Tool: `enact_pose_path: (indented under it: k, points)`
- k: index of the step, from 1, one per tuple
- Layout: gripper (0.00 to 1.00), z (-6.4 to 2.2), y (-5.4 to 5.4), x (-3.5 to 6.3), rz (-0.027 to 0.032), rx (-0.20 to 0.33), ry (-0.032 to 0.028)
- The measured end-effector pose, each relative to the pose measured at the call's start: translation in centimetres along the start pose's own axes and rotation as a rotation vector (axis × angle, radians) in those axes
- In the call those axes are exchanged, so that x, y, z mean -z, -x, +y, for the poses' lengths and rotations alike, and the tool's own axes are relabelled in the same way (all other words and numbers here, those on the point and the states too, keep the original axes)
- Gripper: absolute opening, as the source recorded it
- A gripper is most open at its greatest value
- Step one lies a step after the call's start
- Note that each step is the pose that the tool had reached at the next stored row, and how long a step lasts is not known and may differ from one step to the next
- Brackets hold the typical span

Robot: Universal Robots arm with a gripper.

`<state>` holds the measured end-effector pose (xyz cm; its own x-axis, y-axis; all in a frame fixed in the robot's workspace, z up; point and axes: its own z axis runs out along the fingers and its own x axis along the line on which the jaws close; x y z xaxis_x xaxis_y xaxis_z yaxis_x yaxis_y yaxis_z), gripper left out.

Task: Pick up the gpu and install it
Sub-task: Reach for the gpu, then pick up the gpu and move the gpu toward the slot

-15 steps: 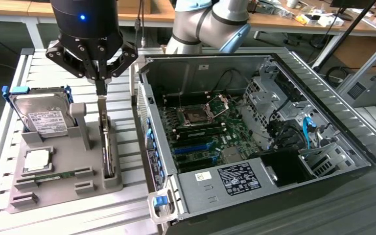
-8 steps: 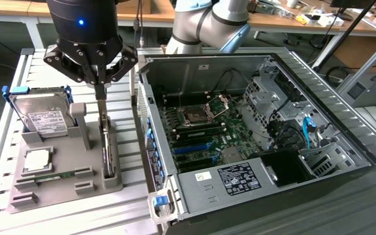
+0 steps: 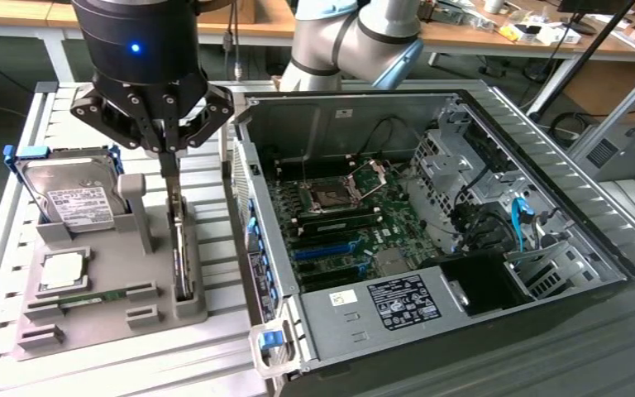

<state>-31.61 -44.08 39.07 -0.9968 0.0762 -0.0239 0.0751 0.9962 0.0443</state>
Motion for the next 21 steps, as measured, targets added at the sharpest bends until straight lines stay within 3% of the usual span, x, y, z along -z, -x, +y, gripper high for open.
enact_pose_path:
  k: [7,21]
  points:
    - [0.11,-0.82,0.04,0.01,-0.0001,0.000,0.0001]
    - [0.11,-0.86,0.04,0.01,-0.0001,0.000,0.0000]
